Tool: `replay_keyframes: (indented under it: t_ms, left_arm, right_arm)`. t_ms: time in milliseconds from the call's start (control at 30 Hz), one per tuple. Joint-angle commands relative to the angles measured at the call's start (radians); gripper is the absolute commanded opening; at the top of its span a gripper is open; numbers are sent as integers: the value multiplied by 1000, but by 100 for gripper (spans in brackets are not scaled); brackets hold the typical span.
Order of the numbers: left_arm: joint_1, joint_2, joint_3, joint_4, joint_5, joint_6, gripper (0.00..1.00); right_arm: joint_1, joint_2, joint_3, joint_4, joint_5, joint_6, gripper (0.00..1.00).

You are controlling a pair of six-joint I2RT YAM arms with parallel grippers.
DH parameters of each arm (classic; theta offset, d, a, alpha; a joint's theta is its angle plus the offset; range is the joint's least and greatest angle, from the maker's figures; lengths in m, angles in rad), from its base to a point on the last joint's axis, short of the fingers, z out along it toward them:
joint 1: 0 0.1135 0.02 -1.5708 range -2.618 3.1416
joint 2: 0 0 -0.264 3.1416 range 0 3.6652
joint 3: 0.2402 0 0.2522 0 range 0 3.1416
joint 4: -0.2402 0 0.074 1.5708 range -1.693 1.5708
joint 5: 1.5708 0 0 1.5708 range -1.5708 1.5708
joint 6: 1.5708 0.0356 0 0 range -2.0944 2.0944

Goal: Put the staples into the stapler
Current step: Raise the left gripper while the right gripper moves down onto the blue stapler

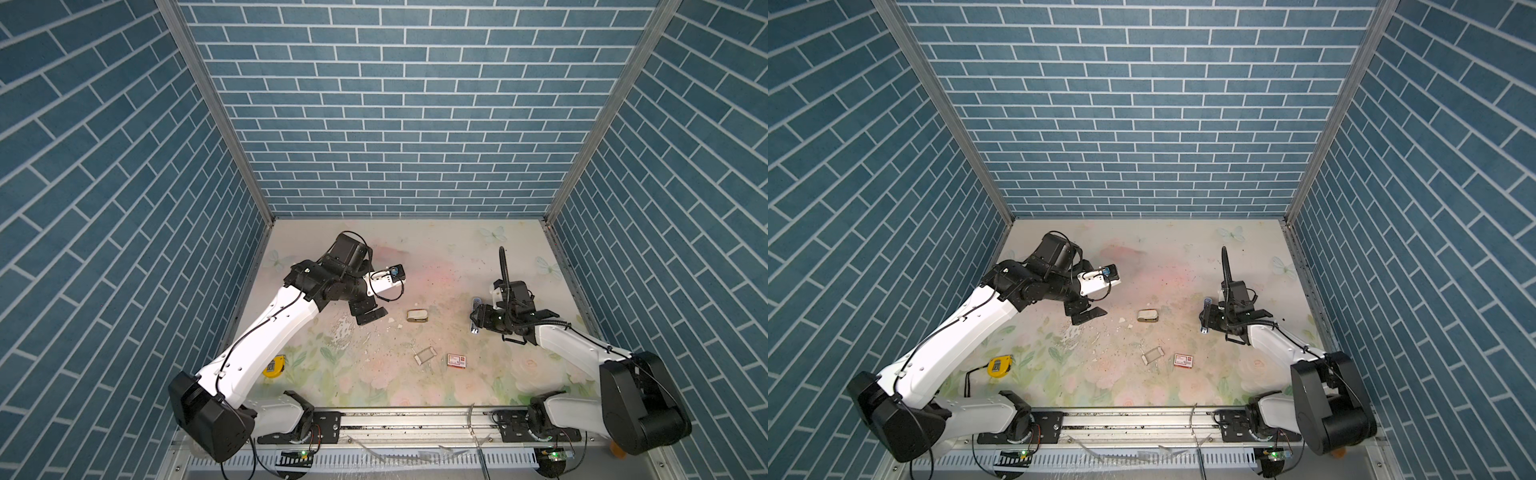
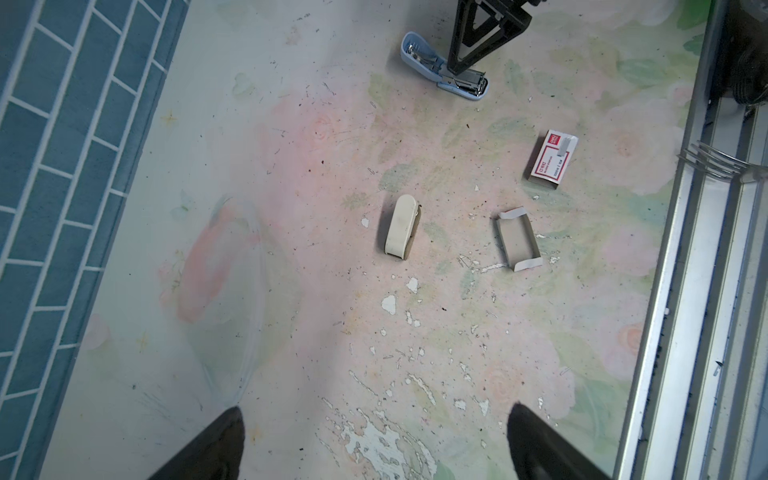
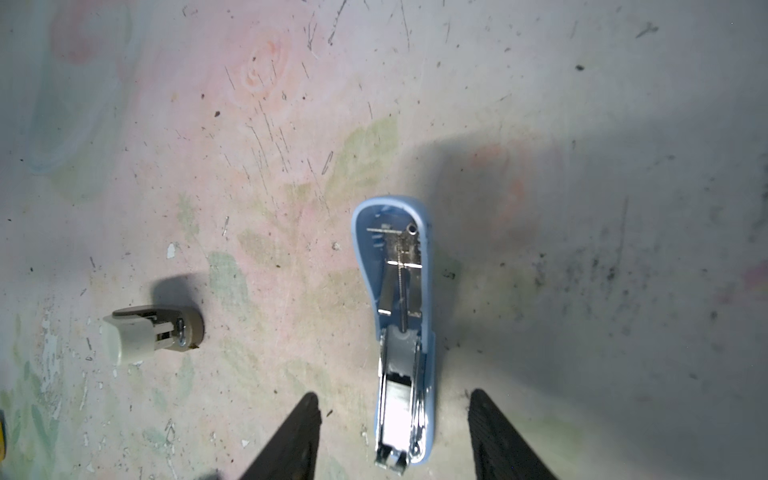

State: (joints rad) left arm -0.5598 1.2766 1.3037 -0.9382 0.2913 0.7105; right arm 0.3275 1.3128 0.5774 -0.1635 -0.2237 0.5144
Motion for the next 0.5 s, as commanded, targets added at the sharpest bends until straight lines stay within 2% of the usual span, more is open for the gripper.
replay_keyframes:
  t_ms: [0,233,467]
  left_arm:
    - [15,-5,-50,-1,31,-12,100]
    - [17,-6,-88,16,43,-22,100]
    - [18,-6,-105,45,54,-38,100]
  right_arm:
    - [10,60,51,-15,39,-66,58]
    - [37,149,88,-10,51,-94,57]
    - [94,209,129,-41,123,-143,49]
